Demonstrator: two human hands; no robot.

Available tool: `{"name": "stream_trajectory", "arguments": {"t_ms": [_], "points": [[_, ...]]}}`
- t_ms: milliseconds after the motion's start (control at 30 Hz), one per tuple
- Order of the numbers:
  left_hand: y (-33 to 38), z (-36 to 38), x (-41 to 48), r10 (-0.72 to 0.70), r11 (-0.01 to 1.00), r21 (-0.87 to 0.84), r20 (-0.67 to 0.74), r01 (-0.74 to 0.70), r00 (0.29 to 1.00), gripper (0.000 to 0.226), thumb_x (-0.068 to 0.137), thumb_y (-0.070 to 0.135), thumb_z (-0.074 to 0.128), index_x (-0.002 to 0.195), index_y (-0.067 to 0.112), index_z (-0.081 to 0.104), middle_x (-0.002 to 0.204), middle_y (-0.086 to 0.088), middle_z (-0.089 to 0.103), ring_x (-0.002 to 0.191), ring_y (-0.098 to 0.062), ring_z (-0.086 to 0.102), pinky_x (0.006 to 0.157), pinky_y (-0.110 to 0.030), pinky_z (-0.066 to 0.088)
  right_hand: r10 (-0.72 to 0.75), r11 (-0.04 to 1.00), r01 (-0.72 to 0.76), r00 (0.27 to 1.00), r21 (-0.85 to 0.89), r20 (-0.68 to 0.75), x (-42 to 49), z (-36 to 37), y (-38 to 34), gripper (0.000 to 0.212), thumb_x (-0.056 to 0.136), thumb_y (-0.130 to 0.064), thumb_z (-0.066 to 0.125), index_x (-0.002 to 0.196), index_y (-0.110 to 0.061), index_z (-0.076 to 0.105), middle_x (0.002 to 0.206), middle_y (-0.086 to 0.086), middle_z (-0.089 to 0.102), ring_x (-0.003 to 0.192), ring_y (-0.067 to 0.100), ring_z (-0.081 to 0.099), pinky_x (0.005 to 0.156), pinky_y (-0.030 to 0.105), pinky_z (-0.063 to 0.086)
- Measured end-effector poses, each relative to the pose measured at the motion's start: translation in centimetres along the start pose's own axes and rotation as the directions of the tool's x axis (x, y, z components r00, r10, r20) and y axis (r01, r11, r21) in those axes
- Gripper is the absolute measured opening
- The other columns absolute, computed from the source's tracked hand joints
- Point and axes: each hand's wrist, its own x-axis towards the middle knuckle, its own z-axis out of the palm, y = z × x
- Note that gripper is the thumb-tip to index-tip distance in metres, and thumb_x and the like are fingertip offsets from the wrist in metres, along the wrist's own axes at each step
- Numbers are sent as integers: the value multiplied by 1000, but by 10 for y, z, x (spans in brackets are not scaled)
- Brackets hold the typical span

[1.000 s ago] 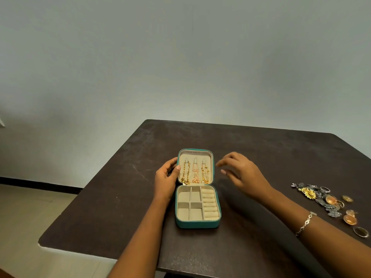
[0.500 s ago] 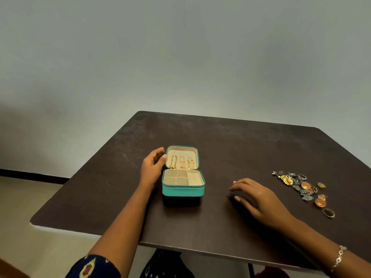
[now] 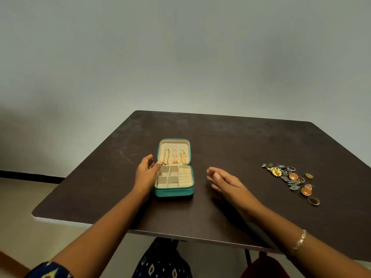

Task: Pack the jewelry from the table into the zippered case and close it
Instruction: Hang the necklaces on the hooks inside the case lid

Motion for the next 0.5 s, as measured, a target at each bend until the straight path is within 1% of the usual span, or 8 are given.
{"name": "stream_trajectory", "arguments": {"t_ms": [67,133,200,233,300,333,400,500], "points": [[-1,4,-9,-17,1000,-23,-24,17,1000,45,93,12,48,136,9,37,138,-11,45,119,-23,50,99,-39,44,63,982,-66,998,179,27,6,19,-11,48,96,-30,35,140,-9,31,136,-3,47,125,8,44,103,22,35],[-1,9,-17,-25,999,-30,-15,25,1000,38,94,9,45,132,11,43,130,-10,53,105,-19,56,87,-36,50,75,969,-89,995,230,71,9,32,-21,49,97,-32,29,138,-6,31,111,-17,58,102,-6,54,90,12,41],[2,12,-24,-14,999,-44,2,15,1000,38,95,5,41,132,13,42,127,-6,54,101,-17,57,82,-34,51,60,956,-79,995,284,76,12,41,-25,48,98,-33,24,136,-6,34,89,-25,56,77,-15,56,74,3,44],[4,13,-28,-2,998,-61,12,3,1000,40,94,3,40,133,14,41,126,-3,53,102,-16,56,82,-33,51,48,948,-68,996,312,71,11,43,-24,48,98,-34,23,136,-7,34,93,-26,55,75,-16,55,73,2,43],[9,17,-35,26,994,-105,42,-21,999,45,95,-1,37,137,14,35,121,6,48,105,-11,51,85,-29,48,41,931,-59,998,359,56,9,41,-22,51,97,-38,22,138,-8,32,112,-23,50,86,-13,52,81,5,40],[11,20,-38,44,992,-120,66,-36,997,46,95,-2,36,138,14,33,118,7,46,106,-9,49,87,-28,46,43,926,-57,998,373,48,7,39,-20,52,96,-39,21,138,-10,32,114,-24,46,90,-12,50,83,6,39],[11,28,-44,81,989,-131,128,-65,988,46,95,-2,35,138,15,32,116,9,46,106,-8,50,88,-27,47,62,919,-69,998,389,30,4,29,-16,48,96,-40,21,134,-15,36,104,-26,46,90,-12,51,80,5,41],[3,42,-50,149,985,-124,228,-123,962,47,95,-1,36,137,21,31,122,9,47,104,-3,54,79,-18,51,76,924,-66,997,377,-10,-4,11,-14,32,96,-39,21,107,-27,49,97,-25,53,87,-13,54,74,2,43]]}}
